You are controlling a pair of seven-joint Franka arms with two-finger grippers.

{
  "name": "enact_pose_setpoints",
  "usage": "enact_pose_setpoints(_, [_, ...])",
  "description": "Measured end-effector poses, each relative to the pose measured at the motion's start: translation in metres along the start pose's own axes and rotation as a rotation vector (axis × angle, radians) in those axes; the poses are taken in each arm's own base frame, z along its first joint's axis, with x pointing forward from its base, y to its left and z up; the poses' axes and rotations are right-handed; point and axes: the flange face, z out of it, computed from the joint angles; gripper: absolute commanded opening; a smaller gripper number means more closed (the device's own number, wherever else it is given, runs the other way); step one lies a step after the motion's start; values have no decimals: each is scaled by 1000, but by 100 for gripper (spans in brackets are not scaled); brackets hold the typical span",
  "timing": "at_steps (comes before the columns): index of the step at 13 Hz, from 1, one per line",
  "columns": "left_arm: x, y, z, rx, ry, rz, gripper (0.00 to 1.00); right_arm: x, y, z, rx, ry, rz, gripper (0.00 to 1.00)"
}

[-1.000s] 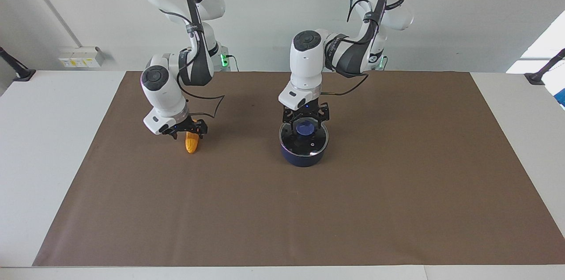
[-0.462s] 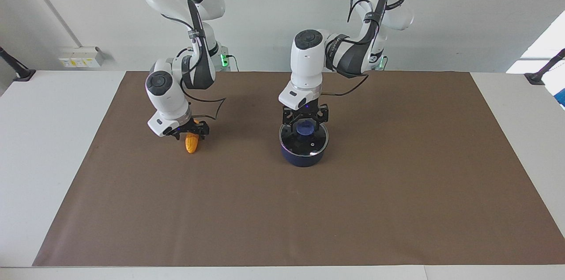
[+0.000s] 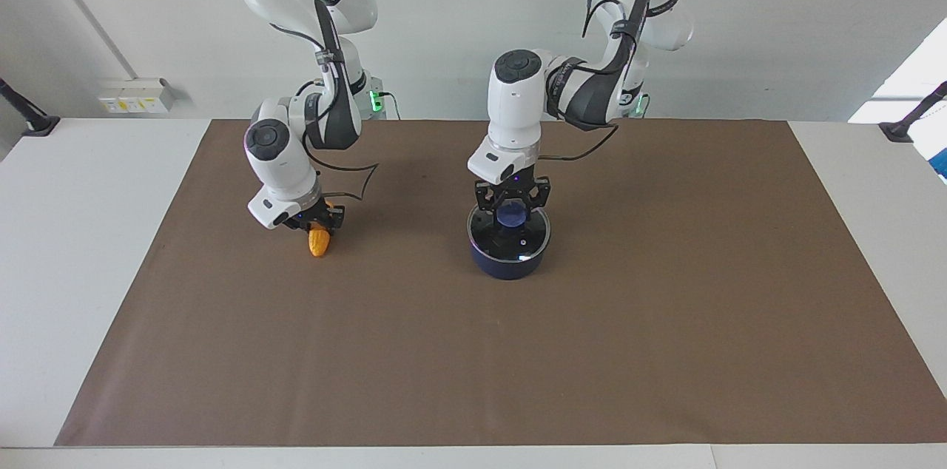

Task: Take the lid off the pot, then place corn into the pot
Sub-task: 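Lift the lid off with the left gripper while the right gripper lifts corn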

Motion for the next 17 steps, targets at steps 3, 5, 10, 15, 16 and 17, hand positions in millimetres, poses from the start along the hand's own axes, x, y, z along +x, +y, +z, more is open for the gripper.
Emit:
enact_pose_setpoints(3, [0, -1, -1, 4, -3, -2, 43, 3, 0, -8, 0, -1, 0, 0])
enact_pose_setpoints(5, [1, -4, -6, 9, -7, -6, 43, 11, 0, -30, 0, -13, 0, 0])
enact_pose_setpoints(10, [2, -21, -82, -11, 22, -27, 42, 34, -4, -104, 0, 29, -6, 0])
enact_pose_setpoints(15, [22, -91, -119, 11, 17, -78, 42, 38, -60, -135, 21, 62, -15, 0])
enact_pose_setpoints(16, [29, -108, -112, 22, 8, -79, 42, 37, -78, -138, 21, 68, -6, 0])
enact_pose_setpoints(17, [39, -130, -104, 33, 0, -77, 42, 34, -101, -143, 24, 76, 0, 0])
